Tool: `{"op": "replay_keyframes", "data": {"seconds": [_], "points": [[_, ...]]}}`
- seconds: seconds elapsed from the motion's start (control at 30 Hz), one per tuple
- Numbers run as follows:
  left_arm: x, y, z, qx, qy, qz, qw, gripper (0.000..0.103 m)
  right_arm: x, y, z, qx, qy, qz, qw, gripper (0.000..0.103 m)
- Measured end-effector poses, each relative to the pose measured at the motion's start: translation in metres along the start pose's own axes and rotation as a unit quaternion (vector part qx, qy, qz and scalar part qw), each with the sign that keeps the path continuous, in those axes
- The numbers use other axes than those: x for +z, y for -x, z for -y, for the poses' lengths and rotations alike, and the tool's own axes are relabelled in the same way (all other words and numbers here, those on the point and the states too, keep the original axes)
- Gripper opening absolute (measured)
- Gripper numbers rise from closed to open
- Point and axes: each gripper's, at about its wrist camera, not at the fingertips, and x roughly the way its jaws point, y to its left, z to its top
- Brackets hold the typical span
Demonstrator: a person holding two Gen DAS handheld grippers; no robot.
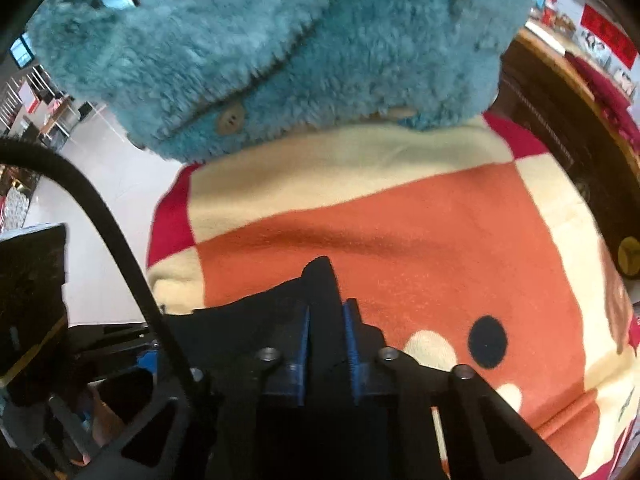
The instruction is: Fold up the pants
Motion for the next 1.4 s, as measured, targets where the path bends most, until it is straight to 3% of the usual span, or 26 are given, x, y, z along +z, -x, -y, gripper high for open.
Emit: {"op": "replay_keyframes", "data": {"seconds": [0.17,0.33,0.43,0.63,0.7,0.73,0.83,1.03,1.2,1.4], "points": [[-0.007,0.012,-0.002,0.005,-0.02,0.003,0.9998,0.067,-0.01,0.042,0.001,0.006,-0.019,0.065,0.998,0.012],[-0.005,0.015,-0.004,0.007,-0.038,0.01,0.9992,0.072,-0.015,0.062,0.003,0.016,-0.032,0.095,0.995,0.012],[0.003,0.014,-0.005,0.006,-0.041,0.031,0.9986,0.074,-0.018,0.067,0.006,0.026,-0.042,0.104,0.993,0.012],[0.01,-0.002,-0.001,-0.023,-0.046,0.022,0.9984,0.075,-0.017,0.066,0.002,0.024,-0.04,0.101,0.994,0.012],[0.009,0.001,0.007,-0.033,-0.073,0.032,0.9963,0.057,-0.018,0.066,0.001,0.024,-0.041,0.101,0.994,0.012],[0.009,0.003,0.013,-0.035,-0.092,0.034,0.9946,0.041,-0.018,0.066,0.002,0.024,-0.04,0.101,0.994,0.012],[0.009,0.012,0.029,-0.027,-0.13,0.05,0.9899,0.02,-0.02,0.073,0.0,0.02,-0.042,0.111,0.993,0.012],[0.005,0.034,0.07,-0.053,-0.177,0.07,0.9803,0.015,-0.032,0.112,0.005,0.015,-0.064,0.145,0.987,0.012],[-0.013,0.047,0.125,-0.094,-0.242,0.067,0.9633,0.014,-0.065,0.167,0.007,-0.005,-0.086,0.188,0.978,0.012],[-0.047,0.03,0.179,-0.127,-0.305,0.035,0.9432,0.014,-0.123,0.22,0.016,-0.026,-0.132,0.231,0.964,0.012]]}}
